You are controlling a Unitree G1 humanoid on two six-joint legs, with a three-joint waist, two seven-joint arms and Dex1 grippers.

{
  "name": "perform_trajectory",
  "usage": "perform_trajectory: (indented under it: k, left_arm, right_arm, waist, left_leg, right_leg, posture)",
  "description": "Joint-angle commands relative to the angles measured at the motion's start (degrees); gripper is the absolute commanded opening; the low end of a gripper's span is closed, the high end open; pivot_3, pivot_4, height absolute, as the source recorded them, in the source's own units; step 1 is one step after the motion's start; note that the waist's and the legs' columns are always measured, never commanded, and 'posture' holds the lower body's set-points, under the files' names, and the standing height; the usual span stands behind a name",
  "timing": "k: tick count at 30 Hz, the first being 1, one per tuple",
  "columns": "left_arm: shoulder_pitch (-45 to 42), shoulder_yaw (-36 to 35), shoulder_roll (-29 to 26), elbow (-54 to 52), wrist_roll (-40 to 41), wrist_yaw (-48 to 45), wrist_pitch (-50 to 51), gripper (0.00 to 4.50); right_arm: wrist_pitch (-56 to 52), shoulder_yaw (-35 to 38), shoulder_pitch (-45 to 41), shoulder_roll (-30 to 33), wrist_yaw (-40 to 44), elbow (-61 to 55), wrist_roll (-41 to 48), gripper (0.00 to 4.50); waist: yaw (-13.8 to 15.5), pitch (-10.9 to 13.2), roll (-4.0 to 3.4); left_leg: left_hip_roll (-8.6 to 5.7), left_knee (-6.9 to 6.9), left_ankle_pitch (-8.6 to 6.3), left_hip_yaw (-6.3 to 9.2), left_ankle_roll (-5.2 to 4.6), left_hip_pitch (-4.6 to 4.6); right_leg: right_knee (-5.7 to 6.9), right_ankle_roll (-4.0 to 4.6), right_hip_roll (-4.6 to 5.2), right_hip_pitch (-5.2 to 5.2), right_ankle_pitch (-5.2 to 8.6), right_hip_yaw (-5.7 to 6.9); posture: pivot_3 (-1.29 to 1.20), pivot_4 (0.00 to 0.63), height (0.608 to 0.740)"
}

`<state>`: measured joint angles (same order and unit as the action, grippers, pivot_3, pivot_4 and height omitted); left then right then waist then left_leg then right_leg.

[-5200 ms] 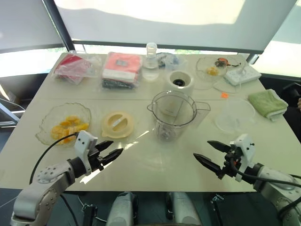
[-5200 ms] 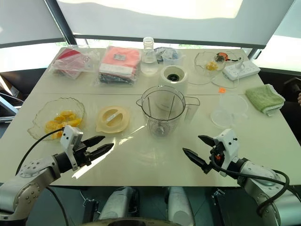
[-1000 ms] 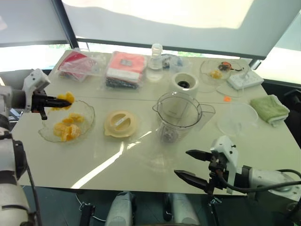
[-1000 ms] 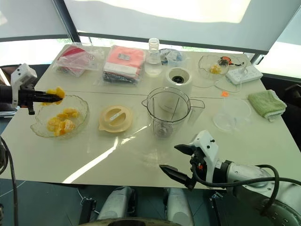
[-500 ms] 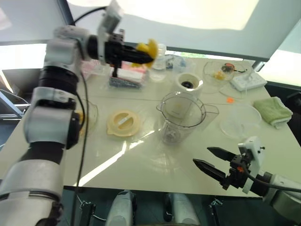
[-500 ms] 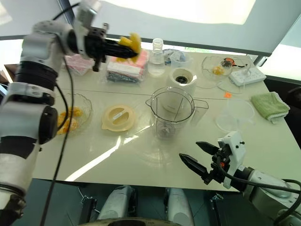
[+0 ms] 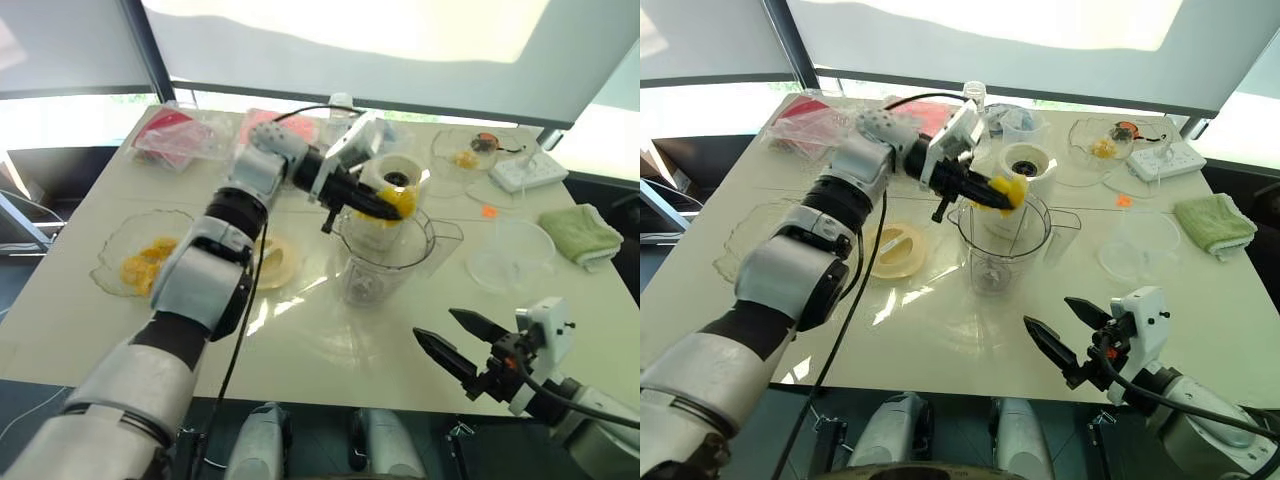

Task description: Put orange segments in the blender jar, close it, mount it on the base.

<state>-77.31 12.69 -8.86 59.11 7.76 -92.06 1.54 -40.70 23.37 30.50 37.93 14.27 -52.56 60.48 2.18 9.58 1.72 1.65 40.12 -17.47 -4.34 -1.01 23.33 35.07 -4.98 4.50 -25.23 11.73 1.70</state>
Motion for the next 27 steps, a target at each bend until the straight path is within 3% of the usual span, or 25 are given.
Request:
perform_trajectory:
  k: [1,3,6,13,19,27]
  left_arm:
    - [-1.4,0.0,1.0,0.5,-1.9,1.3,-2.4,0.31]
    - [-1.7,-0.3,1.3,1.1,-2.7,2.0,-2.9,0.89]
    - [-1.9,-1.1,1.5,1.5,-3.3,3.1,-4.5,2.24]
    - [-2.6,-3.2,-0.2,-0.2,-2.1,0.9,-4.4,2.24]
    - [-1.4,0.4,-1.1,-2.0,-7.2,1.8,-17.0,2.24]
    - [-1.7,1.6,-0.5,0.2,-9.8,3.9,-21.7,2.24]
  right_arm:
    - [1.6,0.4,-0.5,-0.5,-0.2,-0.5,-1.1,4.5]
    - [1.5,0.2,-1.2,-0.6,-0.2,0.0,-1.5,4.5]
    - [1.3,-0.1,-2.2,-0.7,-0.3,0.3,-1.7,4.5]
    - [0.9,-0.5,-2.8,0.0,0.8,1.4,-2.9,4.5]
    - [1.0,-0.6,-5.4,0.0,1.3,3.0,-3.7,4.5]
    - [1.1,-1.2,-6.6,-0.9,1.0,3.2,-4.6,4.5]
  waist:
    - [0.0,0.0,0.0]
    - [0.1,0.0,0.0]
    - [0.1,0.0,0.0]
    - [0.0,0.0,-0.01]
    - [0.1,0.0,-0.02]
    - [0.1,0.0,-0.03]
  left_leg:
    - [0.0,0.0,0.0,0.0,0.0,0.0]
    - [-0.01,0.0,0.0,0.0,0.0,0.01]
    - [-0.01,0.0,0.0,0.03,0.0,0.01]
    - [-0.01,0.0,0.0,0.04,0.0,0.0]
    - [0.0,0.0,0.0,0.04,0.0,0.0]
    - [-0.03,0.0,0.0,0.01,0.0,0.03]
  right_leg:
    - [-0.01,0.0,0.0,0.0,0.0,0.0]
    - [-0.01,0.0,0.01,0.01,0.0,0.0]
    - [-0.02,0.0,0.03,0.01,0.0,0.0]
    - [-0.02,0.0,0.03,0.0,0.0,0.01]
    - [-0.02,0.0,0.05,0.01,0.0,0.0]
    - [-0.04,0.0,0.06,0.01,0.0,0.02]
  posture:
    - [0.0,0.15,0.74]
    - [0.0,0.15,0.74]
    - [0.0,0.15,0.74]
    - [0.0,0.15,0.74]
    - [0.0,0.15,0.74]
    - [0.0,0.15,0.74]
